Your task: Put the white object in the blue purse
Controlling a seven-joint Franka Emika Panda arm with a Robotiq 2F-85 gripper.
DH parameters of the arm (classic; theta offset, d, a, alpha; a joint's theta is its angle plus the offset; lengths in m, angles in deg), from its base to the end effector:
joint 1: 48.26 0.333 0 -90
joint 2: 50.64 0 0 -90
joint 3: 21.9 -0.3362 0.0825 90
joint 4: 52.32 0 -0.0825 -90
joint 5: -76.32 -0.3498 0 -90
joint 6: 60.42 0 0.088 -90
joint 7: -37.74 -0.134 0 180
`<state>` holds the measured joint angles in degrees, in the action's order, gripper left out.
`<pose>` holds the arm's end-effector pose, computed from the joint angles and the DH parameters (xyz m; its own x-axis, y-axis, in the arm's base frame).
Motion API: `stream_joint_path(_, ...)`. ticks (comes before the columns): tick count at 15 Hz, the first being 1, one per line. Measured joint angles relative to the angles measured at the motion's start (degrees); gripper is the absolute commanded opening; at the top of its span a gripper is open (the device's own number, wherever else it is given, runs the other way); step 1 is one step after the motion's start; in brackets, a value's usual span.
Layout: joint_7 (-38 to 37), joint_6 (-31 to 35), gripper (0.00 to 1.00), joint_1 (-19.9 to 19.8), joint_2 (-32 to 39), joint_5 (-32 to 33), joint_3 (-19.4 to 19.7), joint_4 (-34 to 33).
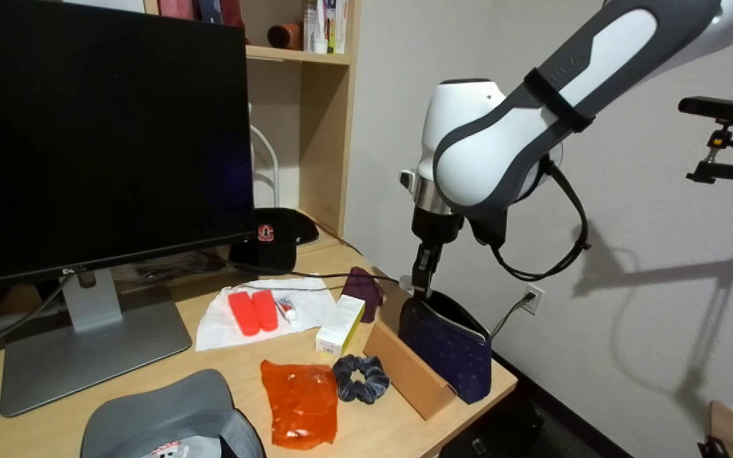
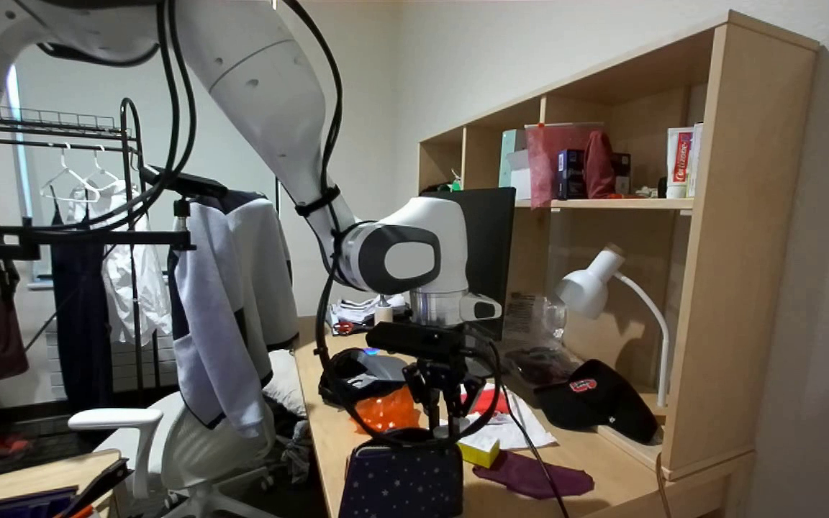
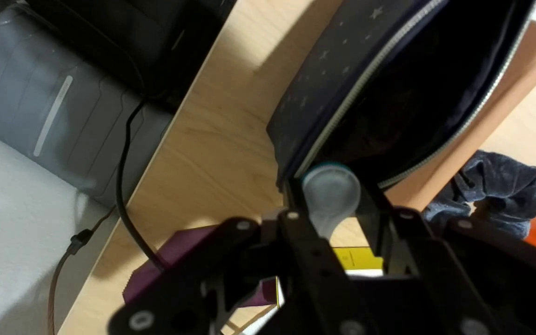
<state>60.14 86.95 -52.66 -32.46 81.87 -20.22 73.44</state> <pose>0.5487 -0.0581 0.2640 0.9328 0.3594 0.0274 0.3562 -0.9308 0.0827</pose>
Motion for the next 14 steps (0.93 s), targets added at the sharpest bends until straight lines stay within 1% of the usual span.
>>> stream_joint_path(6,-0.15,3.94,0.14,0.0,-1.75,0.02,0.16,3.48)
stream_joint_path(7,-0.3,4.64,0.2,0.0,-1.77,0.05,0.31,3.78)
stream_joint_path(8,-0.35,5.39,0.58,0.0,-1.77,0.06,0.48,4.05)
stream_joint_path(9,-0.42,6.18,0.58,0.0,-1.77,0.07,0.67,4.3)
stream_joint_path(10,-0.46,6.81,0.63,0.0,-1.77,0.07,0.83,4.5)
stream_joint_path(14,-0.96,9.01,0.88,-0.01,-1.77,0.07,1.25,5.19)
